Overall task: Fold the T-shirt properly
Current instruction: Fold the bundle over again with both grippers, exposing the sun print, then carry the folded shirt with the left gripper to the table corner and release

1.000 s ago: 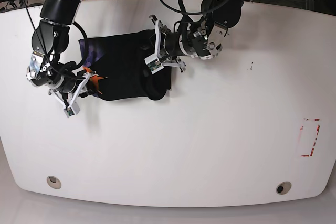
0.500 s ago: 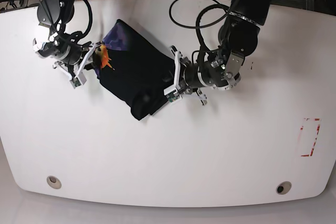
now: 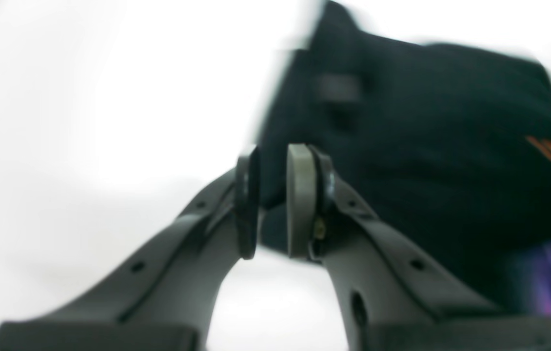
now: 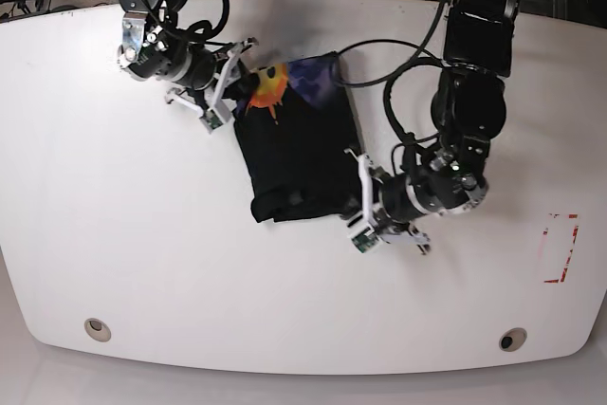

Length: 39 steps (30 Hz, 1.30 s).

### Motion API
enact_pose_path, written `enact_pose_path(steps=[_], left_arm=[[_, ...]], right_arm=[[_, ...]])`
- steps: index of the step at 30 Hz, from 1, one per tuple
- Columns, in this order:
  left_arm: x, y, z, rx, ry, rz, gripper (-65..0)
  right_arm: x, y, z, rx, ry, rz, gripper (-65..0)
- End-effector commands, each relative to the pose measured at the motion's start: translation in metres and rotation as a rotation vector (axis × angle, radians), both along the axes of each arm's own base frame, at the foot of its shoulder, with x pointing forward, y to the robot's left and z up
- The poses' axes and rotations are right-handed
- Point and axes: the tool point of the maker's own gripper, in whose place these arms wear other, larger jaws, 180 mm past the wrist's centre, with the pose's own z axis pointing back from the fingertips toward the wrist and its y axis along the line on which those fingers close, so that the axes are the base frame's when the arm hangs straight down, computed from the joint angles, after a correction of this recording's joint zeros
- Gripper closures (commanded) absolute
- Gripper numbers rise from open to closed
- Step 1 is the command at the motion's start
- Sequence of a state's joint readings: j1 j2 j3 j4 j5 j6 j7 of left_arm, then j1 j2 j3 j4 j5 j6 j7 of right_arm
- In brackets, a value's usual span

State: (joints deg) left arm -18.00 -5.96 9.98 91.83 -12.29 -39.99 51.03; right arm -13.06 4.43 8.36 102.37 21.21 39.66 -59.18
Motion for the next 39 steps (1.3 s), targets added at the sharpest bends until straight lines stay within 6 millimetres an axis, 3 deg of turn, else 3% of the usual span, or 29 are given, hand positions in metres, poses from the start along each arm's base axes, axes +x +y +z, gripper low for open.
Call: enact_pose_path(steps=[1,6,9,13,17,20,23,26,30,34,39], left_arm=[[0.016,0.017,0.030,-0.053,-0.078,0.057,-8.2],[0.007,0.033,0.031,-0.072,-0.090,0.109,-8.2],[-0.005,0.028,0.028,-0.075,-0.089,0.099,-8.2],[-0.030,0.008,0.012,-0.108,-0.046,0.068,-8.2],[-0.044,-0.006,-0.005,-0.173,0.033,0.135,-8.3],[-0.045,-0.020,-0.007,-0.250,0.049,0.189,-11.7],[-0.049,-0.031,-0.007,-0.326,0.041,0.230,-21.0],[-0.047,-0.026,-0.014,-0.359,0.035,0.335,-29.4],[-0.049,-0.031,-0.039,-0.328,0.066,0.414,-36.8],[-0.055,-0.043,-0.066,-0.286,0.103,0.391,-36.8],[-0.054,-0.042,-0.108,-0.245,0.179,0.397,-36.9]], right_arm=[[0.006,0.018,0.013,0.043,-0.047,0.040,-13.6],[0.004,0.055,0.023,0.073,-0.074,0.155,-13.6],[0.000,0.070,0.026,0.089,-0.080,0.204,-13.6],[0.007,0.070,0.038,0.085,-0.121,0.204,-13.6],[0.015,0.054,0.044,0.069,-0.147,0.161,-13.6],[0.017,0.032,0.041,0.049,-0.139,0.093,-13.6],[0.024,0.009,0.043,0.028,-0.151,0.022,-13.6],[0.027,-0.009,0.047,0.009,-0.166,-0.030,-13.6],[0.030,-0.029,0.048,-0.012,-0.173,-0.084,-13.6],[0.031,-0.045,0.048,-0.039,-0.175,-0.109,-13.6],[0.031,-0.046,0.049,-0.044,-0.180,-0.107,-13.6]])
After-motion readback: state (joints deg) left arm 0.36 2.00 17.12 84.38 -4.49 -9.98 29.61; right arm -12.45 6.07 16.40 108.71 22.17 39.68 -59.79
